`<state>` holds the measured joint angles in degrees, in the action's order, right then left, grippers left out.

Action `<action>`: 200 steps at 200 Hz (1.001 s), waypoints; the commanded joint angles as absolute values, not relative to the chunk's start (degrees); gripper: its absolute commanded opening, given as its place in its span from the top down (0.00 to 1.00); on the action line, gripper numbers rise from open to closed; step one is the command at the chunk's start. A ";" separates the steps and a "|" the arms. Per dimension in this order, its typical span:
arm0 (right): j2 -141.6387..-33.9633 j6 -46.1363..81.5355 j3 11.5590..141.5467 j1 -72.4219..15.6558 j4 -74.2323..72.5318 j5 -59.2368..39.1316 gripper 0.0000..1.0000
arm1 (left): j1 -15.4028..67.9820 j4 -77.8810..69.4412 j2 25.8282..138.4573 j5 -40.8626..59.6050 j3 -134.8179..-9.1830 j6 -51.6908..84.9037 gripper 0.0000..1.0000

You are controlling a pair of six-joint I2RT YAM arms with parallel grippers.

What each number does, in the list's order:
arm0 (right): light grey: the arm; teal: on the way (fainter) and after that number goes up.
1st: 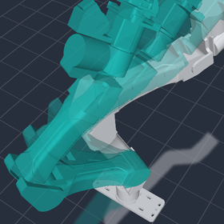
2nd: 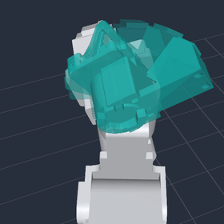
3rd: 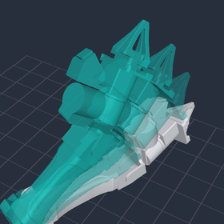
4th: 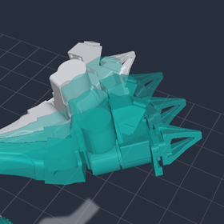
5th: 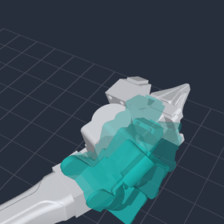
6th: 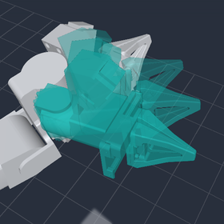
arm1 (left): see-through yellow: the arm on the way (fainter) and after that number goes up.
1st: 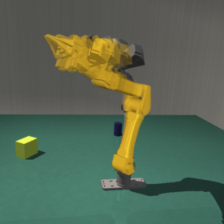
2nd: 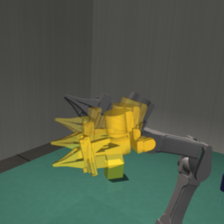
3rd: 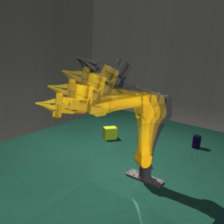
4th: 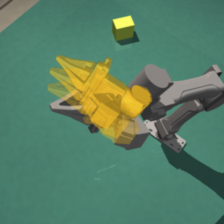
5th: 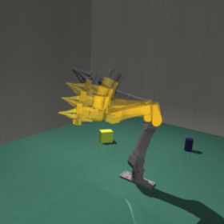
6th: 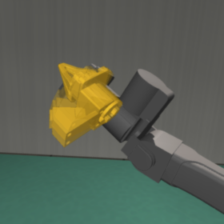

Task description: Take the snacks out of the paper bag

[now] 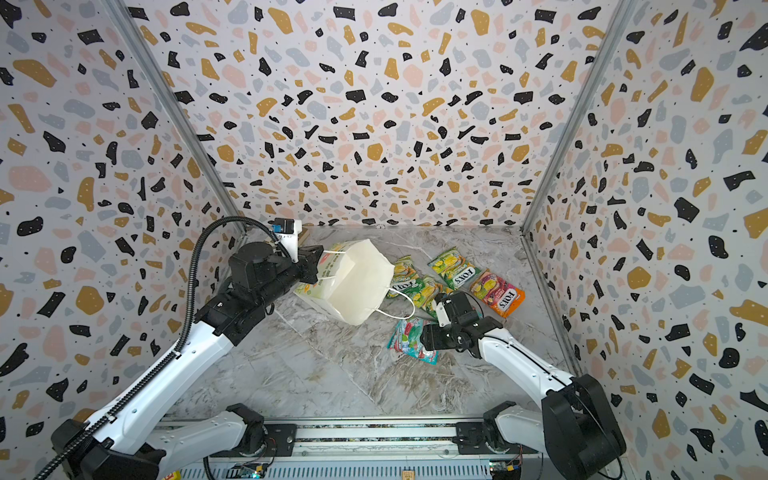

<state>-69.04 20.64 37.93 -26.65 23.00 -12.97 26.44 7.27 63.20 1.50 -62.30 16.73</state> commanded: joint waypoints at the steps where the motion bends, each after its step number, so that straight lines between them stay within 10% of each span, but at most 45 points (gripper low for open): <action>1: -68.44 20.56 41.49 -27.77 26.59 -6.84 0.23 | 26.54 3.78 63.33 2.63 -64.49 17.26 1.00; 200: -63.19 23.69 41.49 -25.22 26.46 4.01 0.17 | 26.54 -11.42 66.06 8.29 -68.35 54.25 1.00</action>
<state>-63.70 23.51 41.58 -25.45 26.09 3.60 26.44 -4.47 65.39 6.13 -65.67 45.91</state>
